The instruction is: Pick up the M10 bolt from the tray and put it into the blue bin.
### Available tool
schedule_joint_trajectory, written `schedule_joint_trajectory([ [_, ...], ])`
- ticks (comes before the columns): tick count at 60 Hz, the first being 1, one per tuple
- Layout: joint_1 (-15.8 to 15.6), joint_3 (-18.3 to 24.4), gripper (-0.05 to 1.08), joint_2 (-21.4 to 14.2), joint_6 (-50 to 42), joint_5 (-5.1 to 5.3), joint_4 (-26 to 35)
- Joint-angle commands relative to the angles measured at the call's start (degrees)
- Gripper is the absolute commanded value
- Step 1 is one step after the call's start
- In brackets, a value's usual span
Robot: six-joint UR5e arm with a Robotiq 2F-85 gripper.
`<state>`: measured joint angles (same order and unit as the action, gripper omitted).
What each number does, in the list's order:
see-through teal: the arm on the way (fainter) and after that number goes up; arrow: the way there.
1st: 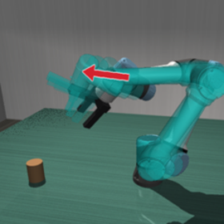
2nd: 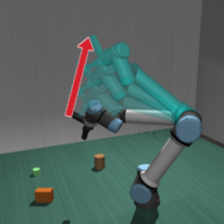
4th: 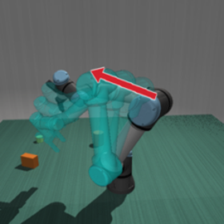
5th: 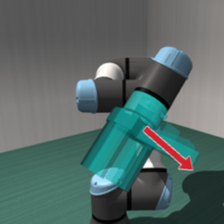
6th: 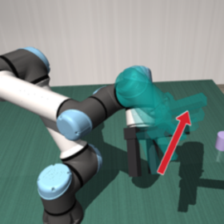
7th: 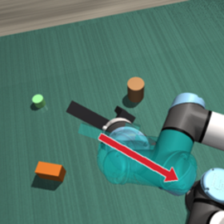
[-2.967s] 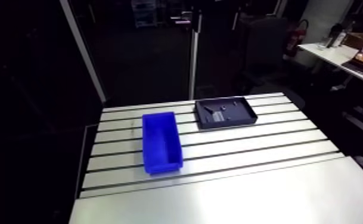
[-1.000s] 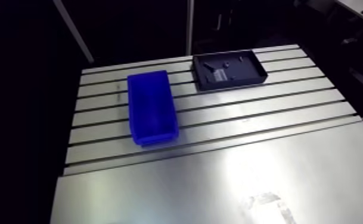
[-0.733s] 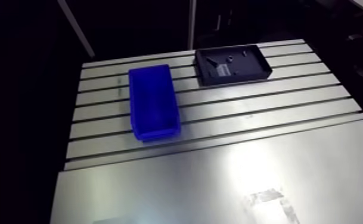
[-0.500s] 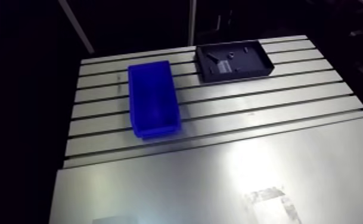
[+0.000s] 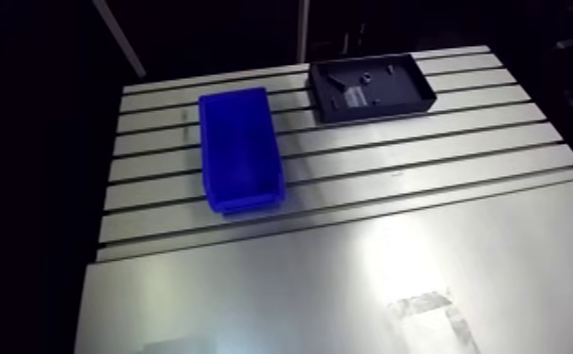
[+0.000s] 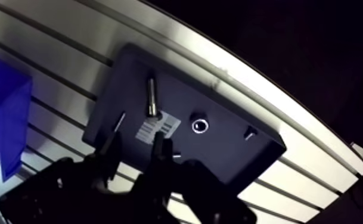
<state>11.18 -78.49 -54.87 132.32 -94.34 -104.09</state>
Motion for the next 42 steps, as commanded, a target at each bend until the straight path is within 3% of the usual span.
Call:
schedule_joint_trajectory([
  [1,0.0,-1.1,0.60,0.3,0.0,-0.01,-1.4],
  [42,0.3,-1.3,0.62,1.8,-0.1,-0.19,-2.2],
])
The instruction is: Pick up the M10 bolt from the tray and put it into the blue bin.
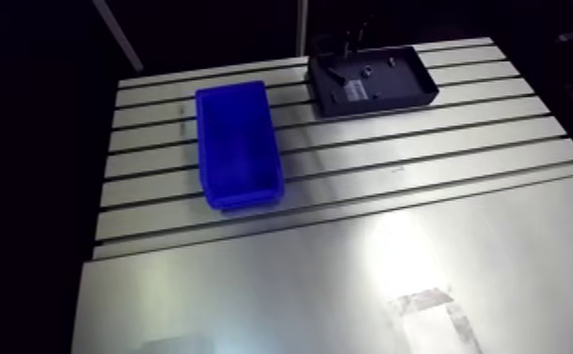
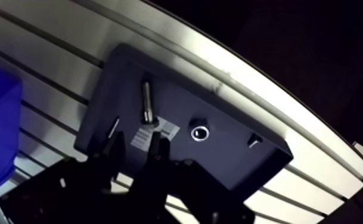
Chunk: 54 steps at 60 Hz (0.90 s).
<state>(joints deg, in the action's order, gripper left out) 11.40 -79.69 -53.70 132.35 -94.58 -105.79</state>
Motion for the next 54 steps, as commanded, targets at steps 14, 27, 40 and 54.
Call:
schedule_joint_trajectory([
  [14,-0.1,-0.4,0.62,0.8,0.0,0.05,-3.1],
  [27,-0.2,-0.5,0.62,1.6,-0.1,0.22,-4.2],
  [40,-0.3,-0.7,0.62,1.7,-0.2,0.32,-4.4],
  [54,-0.3,-1.2,0.63,2.1,-0.2,0.32,-4.5],
])
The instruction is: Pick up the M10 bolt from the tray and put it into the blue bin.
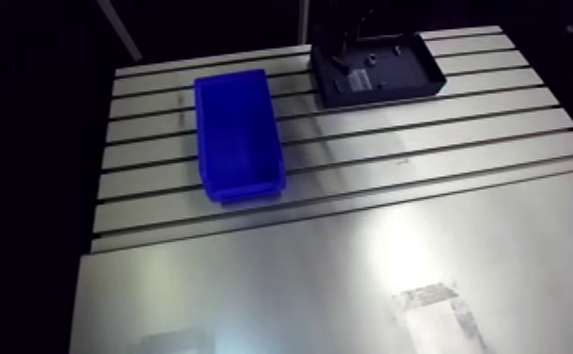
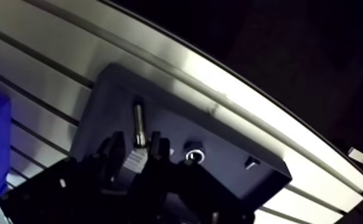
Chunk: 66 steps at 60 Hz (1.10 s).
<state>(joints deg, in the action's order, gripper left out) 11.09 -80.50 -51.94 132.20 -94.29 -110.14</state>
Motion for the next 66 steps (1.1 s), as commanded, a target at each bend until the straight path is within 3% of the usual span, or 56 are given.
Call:
schedule_joint_trajectory([
  [1,0.0,-0.5,0.62,0.3,0.0,0.02,-0.1],
  [57,-0.3,-1.3,0.63,1.4,0.0,0.11,-0.3],
  [66,-0.3,-2.0,0.63,1.4,0.2,0.04,-3.0],
])
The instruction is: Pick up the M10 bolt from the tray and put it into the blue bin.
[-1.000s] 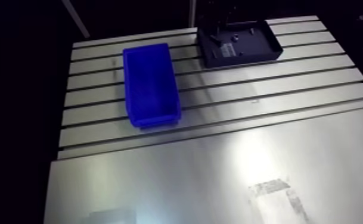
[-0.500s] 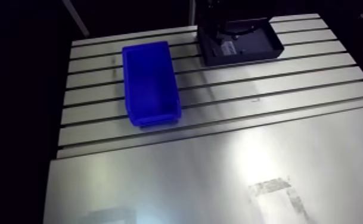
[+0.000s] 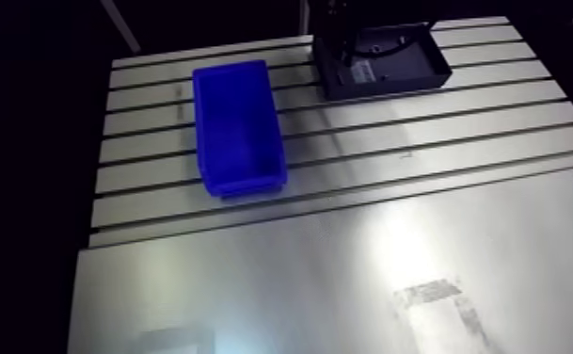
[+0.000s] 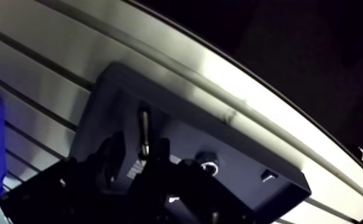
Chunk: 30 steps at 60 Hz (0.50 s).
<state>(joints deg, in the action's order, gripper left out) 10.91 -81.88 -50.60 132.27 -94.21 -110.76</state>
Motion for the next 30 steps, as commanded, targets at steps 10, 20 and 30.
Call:
schedule_joint_trajectory([
  [10,-0.1,-1.0,0.63,0.0,0.1,-0.14,-3.0],
  [20,-0.1,-1.0,0.64,0.0,0.1,-0.14,-3.0],
  [30,-0.1,-1.2,0.64,0.0,0.2,-0.23,-3.0],
])
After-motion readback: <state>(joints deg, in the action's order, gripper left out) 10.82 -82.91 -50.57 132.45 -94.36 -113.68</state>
